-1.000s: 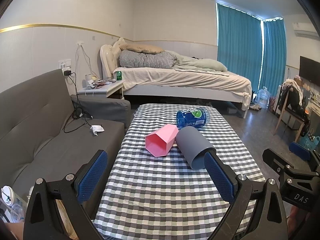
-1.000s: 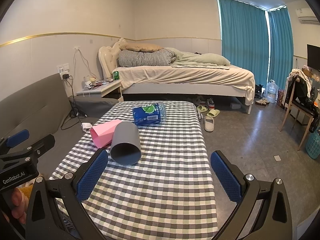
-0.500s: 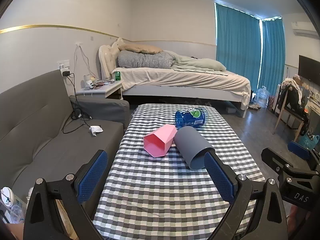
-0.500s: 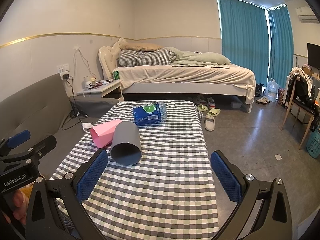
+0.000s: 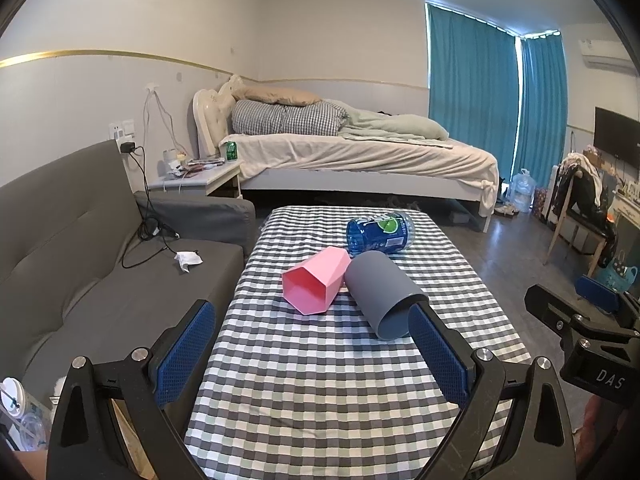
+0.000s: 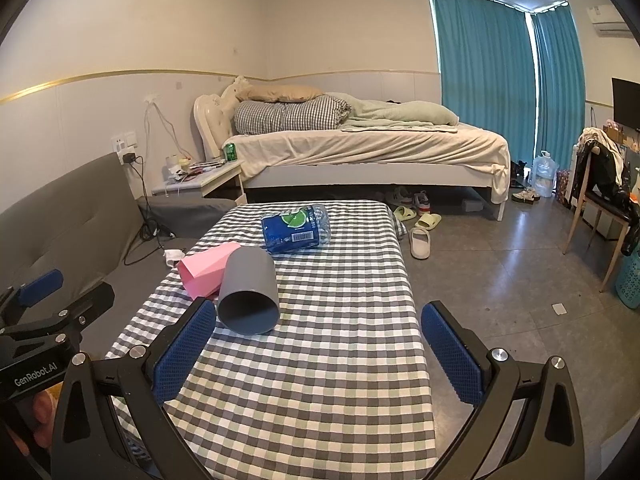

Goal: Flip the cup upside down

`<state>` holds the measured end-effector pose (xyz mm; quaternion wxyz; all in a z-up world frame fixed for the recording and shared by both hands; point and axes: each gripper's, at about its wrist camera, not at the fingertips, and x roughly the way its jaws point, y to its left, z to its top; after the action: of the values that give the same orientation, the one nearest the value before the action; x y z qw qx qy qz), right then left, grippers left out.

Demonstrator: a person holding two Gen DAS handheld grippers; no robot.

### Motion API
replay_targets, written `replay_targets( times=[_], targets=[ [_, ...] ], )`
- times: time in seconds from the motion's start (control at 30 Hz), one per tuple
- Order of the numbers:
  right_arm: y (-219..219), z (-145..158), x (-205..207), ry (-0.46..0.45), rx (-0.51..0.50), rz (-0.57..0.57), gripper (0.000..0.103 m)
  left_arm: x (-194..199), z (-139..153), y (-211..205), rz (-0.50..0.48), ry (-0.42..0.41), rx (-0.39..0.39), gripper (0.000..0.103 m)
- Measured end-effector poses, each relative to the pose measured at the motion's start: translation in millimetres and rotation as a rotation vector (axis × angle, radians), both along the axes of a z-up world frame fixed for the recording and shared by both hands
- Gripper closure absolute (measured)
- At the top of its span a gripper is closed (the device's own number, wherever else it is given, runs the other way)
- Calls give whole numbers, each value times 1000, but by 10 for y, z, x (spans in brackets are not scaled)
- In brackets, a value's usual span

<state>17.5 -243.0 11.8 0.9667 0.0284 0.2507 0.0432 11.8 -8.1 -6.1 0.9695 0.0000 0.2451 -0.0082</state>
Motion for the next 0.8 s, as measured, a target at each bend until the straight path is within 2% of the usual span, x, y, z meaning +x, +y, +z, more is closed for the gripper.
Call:
replay_targets(
  times=[0.27, 0.43, 0.57, 0.73, 0.8],
  targets=[
    [83, 25, 210, 20, 1, 18, 0, 334, -64, 60, -4, 22, 67, 3],
    [216, -32, 582, 42, -27, 53, 0, 666, -193, 76, -24, 58, 88, 3],
    [276, -121, 915, 59, -52, 50, 0, 1054, -424, 77, -64, 115, 108, 3],
    [251, -315, 1205, 176, -117, -1, 0, 1408, -695, 18, -89, 166, 181, 3],
    [218, -350, 1279, 204, -112, -6, 0, 1528, -759, 15, -106, 185, 190, 3]
  ],
)
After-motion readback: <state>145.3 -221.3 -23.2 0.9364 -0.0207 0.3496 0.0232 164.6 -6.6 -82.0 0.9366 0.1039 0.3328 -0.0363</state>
